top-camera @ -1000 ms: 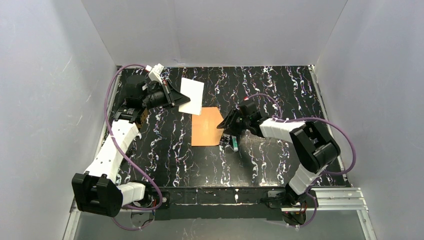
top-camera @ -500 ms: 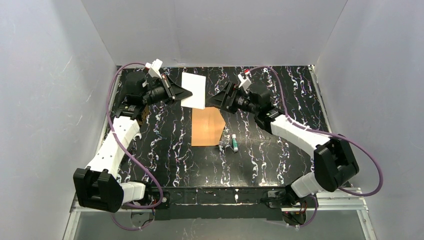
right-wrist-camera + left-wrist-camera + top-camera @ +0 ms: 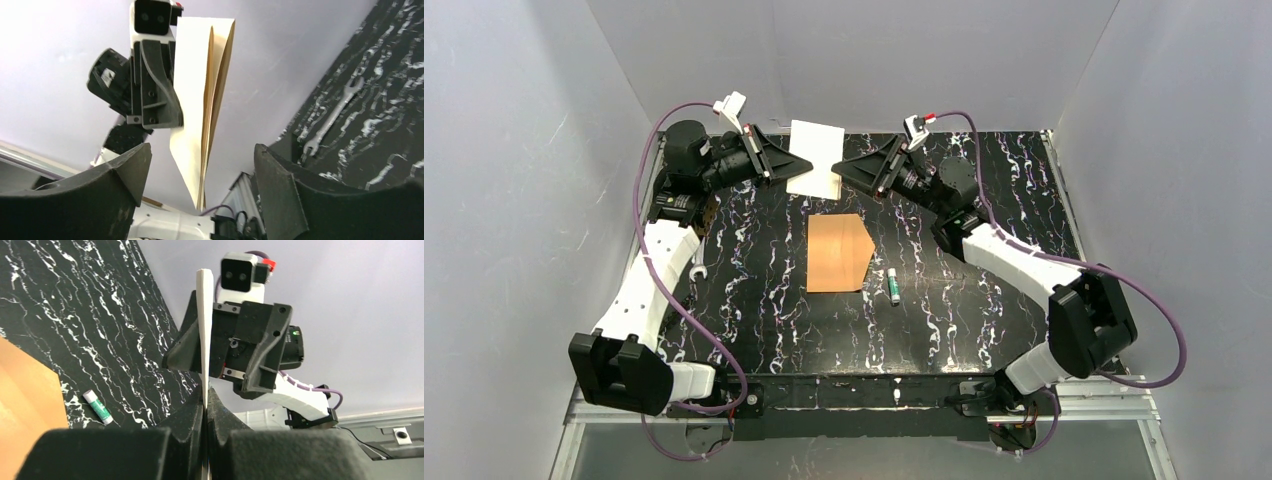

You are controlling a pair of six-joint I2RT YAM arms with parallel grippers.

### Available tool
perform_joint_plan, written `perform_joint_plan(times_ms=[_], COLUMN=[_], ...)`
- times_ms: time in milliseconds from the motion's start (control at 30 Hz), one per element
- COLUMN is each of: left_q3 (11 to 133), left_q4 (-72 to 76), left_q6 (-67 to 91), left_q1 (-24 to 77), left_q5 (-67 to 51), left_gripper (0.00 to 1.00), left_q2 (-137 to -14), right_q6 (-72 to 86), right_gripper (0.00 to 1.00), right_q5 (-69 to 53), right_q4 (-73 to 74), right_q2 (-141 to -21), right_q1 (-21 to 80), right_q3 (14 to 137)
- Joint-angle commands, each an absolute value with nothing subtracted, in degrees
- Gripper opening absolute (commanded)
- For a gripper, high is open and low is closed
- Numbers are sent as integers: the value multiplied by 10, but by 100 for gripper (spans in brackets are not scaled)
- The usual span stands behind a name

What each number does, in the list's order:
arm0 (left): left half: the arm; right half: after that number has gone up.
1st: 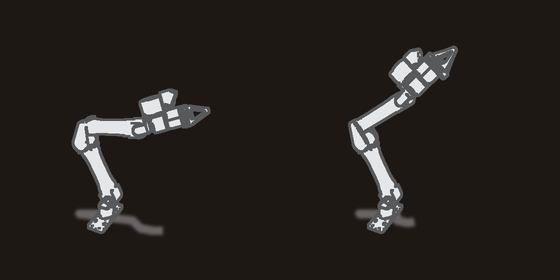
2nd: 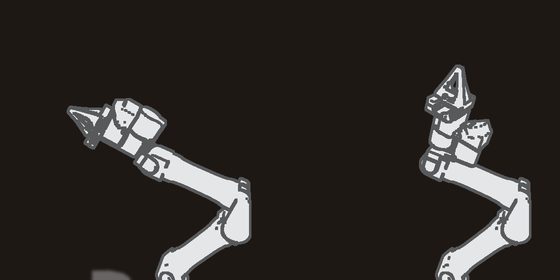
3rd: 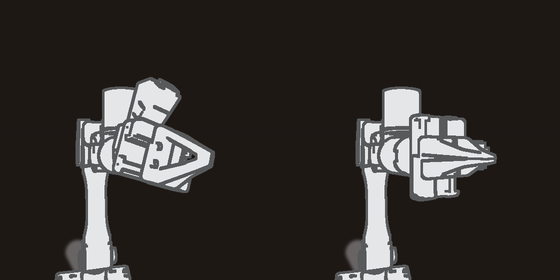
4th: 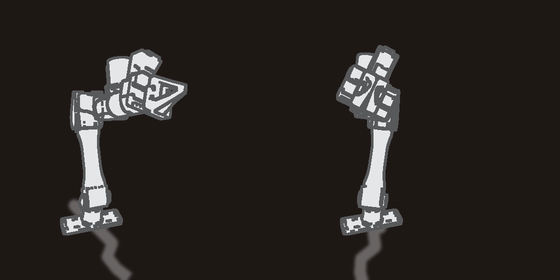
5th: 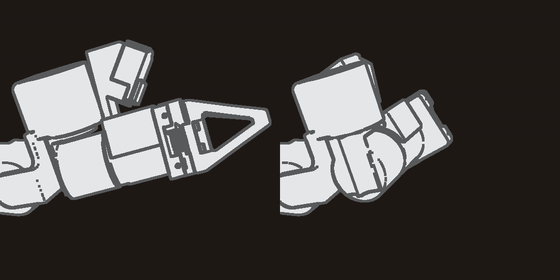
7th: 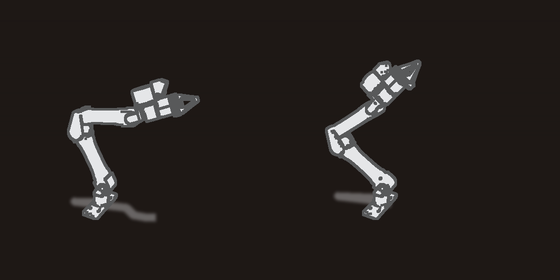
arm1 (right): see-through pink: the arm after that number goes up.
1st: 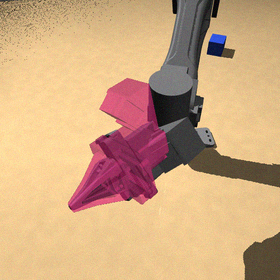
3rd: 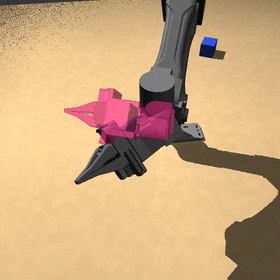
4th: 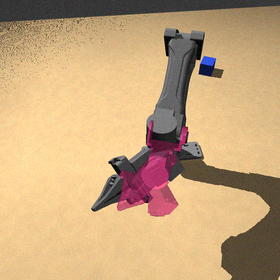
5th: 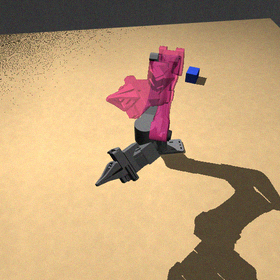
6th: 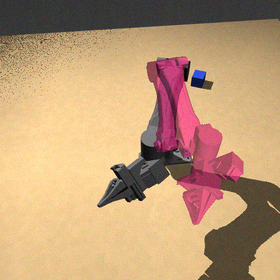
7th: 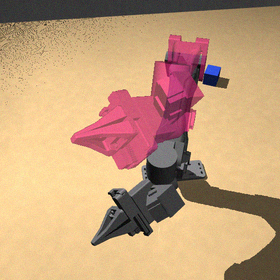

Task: Place the letter into the envelope and seal it

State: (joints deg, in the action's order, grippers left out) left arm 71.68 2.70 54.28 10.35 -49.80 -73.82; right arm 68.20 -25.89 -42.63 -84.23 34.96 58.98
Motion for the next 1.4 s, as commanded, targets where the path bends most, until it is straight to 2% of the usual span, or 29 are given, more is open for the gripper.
perform_joint_plan(times_ms=[0, 67, 300, 500, 567, 600, 633, 700, 767, 900, 1033, 1100, 1267, 1367], left_q3=[747, 748, 758, 755, 753, 752, 750, 744, 731, 694, 657, 633, 579, 564], left_q4=[34, 34, 35, 36, 36, 36, 35, 31, 31, -78, -220, -258, -219, -191], left_q6=[570, 576, 576, 575, 574, 570, 566, 549, 542, 447, 332, 314, 345, 355], left_q1=[106, 106, 106, 106, 106, 106, 106, 106, 106, 106, 106, 106, 107, 108], left_q5=[-552, -553, -544, -543, -544, -544, -541, -534, -532, -474, -391, -353, -363, -347], left_gripper=[0, 0, 0, 0, 1, 5, 14, 39, 57, 71, 71, 67, 54, 51], left_q2=[-735, -735, -736, -733, -731, -730, -727, -719, -710, -681, -683, -694, -760, -822], right_q6=[761, 769, 780, 762, 754, 749, 740, 709, 648, 516, 472, 449, 411, 403], right_gripper=[77, 65, 38, 25, 16, 9, 1, 1, 1, 1, 1, 1, 1, 1], right_q5=[-269, -291, -299, -304, -304, -302, -297, -279, -251, -158, -102, -68, -75, -74], right_q4=[-552, -549, -571, -537, -526, -517, -494, -434, -343, -108, -48, -15, -49, -71], right_q2=[-869, -881, -876, -876, -876, -875, -873, -867, -858, -838, -824, -835, -878, -903], right_q1=[350, 350, 350, 351, 351, 351, 351, 351, 349, 341, 323, 323, 323, 320], right_q3=[640, 663, 655, 660, 660, 661, 662, 665, 670, 666, 616, 607, 574, 566])
